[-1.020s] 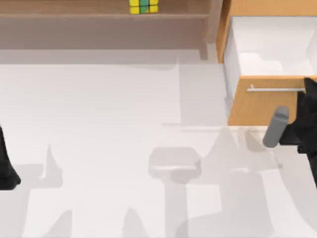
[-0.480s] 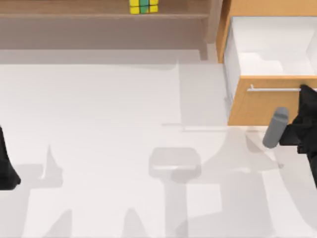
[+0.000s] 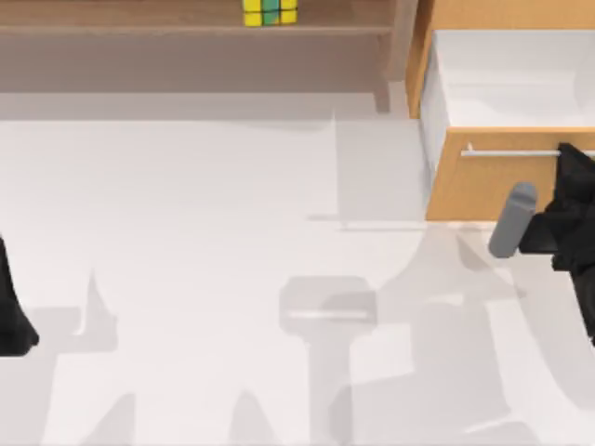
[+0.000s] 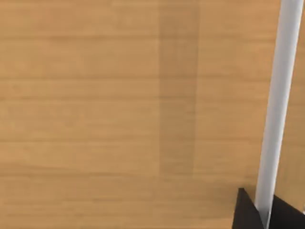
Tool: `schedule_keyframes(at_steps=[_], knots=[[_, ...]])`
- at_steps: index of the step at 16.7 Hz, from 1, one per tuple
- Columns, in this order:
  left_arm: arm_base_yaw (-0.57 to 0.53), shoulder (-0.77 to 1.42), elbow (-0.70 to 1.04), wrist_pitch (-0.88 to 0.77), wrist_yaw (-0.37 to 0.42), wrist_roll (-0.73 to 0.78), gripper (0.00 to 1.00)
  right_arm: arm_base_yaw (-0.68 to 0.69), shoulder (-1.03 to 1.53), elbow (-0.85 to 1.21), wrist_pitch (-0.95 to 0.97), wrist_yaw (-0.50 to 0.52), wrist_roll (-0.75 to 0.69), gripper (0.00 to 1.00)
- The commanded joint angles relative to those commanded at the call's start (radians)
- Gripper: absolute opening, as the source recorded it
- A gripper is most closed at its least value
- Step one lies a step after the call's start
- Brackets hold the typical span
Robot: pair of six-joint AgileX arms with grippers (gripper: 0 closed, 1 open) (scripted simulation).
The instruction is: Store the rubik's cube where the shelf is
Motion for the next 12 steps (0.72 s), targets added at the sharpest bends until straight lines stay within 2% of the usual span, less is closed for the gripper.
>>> schedule_keyframes(at_steps=[6,12], knots=[[0.000,0.000,0.000,0.000,0.000,0.000,1.00,-0.043,0.052,0.153,-0.111,-0.045,-0.004,0.00],[0.000,0.000,0.000,0.000,0.000,0.000,1.00,-0.044,0.053,0.163,-0.121,-0.047,-0.001,0.00]])
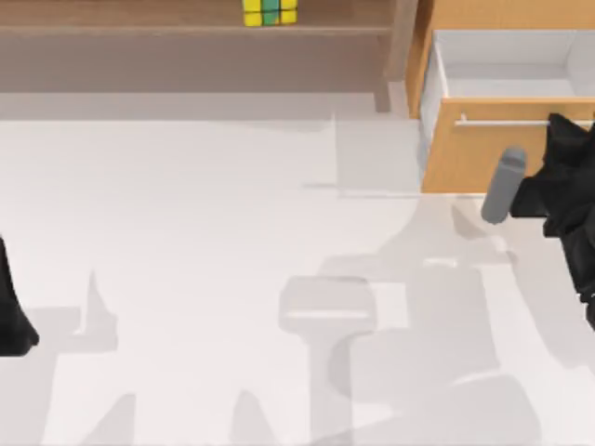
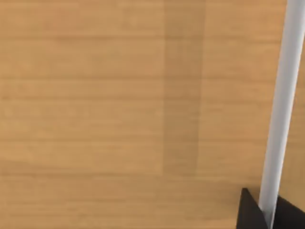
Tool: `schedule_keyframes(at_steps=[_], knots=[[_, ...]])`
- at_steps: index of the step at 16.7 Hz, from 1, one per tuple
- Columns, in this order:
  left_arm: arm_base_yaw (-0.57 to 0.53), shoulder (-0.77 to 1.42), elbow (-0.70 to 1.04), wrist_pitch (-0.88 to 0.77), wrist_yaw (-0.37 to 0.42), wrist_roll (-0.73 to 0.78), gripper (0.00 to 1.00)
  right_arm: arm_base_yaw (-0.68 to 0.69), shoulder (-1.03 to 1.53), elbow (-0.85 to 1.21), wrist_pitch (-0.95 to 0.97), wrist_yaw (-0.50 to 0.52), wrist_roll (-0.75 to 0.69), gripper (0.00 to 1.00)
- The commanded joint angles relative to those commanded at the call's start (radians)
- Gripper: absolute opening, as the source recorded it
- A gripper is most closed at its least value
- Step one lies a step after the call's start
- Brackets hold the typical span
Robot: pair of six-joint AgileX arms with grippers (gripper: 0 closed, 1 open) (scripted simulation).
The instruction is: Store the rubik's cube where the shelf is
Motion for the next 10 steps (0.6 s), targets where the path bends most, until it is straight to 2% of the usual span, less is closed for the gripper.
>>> schedule_keyframes(at_steps=[10], knots=[[0.000,0.000,0.000,0.000,0.000,0.000,1.00,-0.043,0.097,0.241,-0.144,-0.042,-0.002,0.00]])
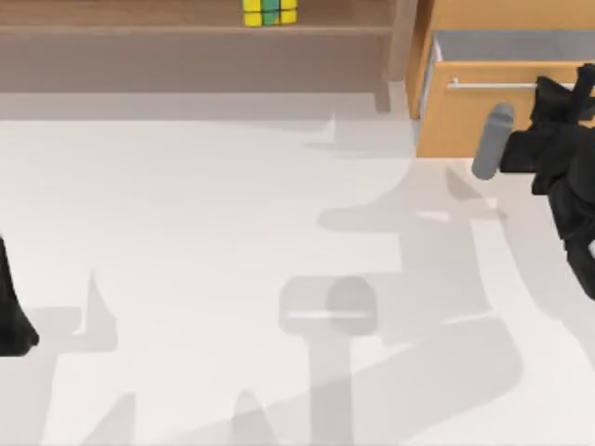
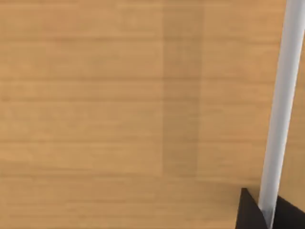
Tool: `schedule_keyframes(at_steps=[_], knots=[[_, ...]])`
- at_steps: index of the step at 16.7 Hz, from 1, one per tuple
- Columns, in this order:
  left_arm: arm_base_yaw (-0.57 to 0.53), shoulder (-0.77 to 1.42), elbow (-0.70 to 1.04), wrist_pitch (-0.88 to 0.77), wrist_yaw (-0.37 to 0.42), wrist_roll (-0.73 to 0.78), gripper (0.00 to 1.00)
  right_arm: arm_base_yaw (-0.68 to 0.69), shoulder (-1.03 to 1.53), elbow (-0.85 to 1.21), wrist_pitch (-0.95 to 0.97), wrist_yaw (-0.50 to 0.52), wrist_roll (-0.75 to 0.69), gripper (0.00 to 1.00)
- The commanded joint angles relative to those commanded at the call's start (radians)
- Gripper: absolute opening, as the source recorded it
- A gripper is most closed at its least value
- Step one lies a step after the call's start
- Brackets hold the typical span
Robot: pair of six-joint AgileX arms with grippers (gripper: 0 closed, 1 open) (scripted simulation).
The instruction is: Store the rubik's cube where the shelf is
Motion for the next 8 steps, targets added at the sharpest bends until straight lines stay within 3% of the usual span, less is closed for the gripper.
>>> schedule_keyframes(at_steps=[8], knots=[[0.000,0.000,0.000,0.000,0.000,0.000,1.00,-0.005,0.010,0.032,-0.019,-0.003,0.003,0.00]])
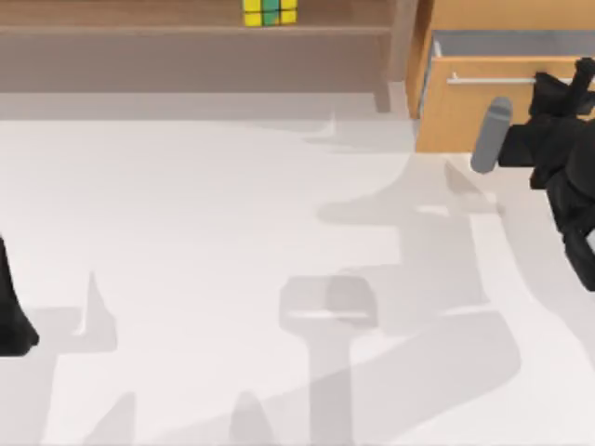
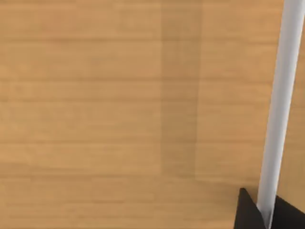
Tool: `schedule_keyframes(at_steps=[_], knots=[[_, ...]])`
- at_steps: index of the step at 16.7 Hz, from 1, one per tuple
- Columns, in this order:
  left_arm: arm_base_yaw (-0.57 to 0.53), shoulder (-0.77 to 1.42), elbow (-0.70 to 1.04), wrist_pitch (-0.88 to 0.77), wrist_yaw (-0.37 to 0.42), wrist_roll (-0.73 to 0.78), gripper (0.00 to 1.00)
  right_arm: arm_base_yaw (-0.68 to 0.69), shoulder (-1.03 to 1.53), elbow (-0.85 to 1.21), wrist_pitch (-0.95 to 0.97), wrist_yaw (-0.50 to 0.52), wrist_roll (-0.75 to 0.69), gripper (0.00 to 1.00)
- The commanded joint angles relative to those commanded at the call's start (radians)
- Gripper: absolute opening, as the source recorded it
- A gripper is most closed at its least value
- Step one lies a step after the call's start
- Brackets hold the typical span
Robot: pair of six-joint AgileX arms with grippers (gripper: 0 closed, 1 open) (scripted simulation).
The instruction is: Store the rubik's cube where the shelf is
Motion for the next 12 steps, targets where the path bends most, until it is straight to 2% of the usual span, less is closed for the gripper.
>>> schedule_keyframes(at_steps=[12], knots=[[0.000,0.000,0.000,0.000,0.000,0.000,1.00,-0.032,0.124,0.276,-0.157,-0.032,-0.002,0.00]])
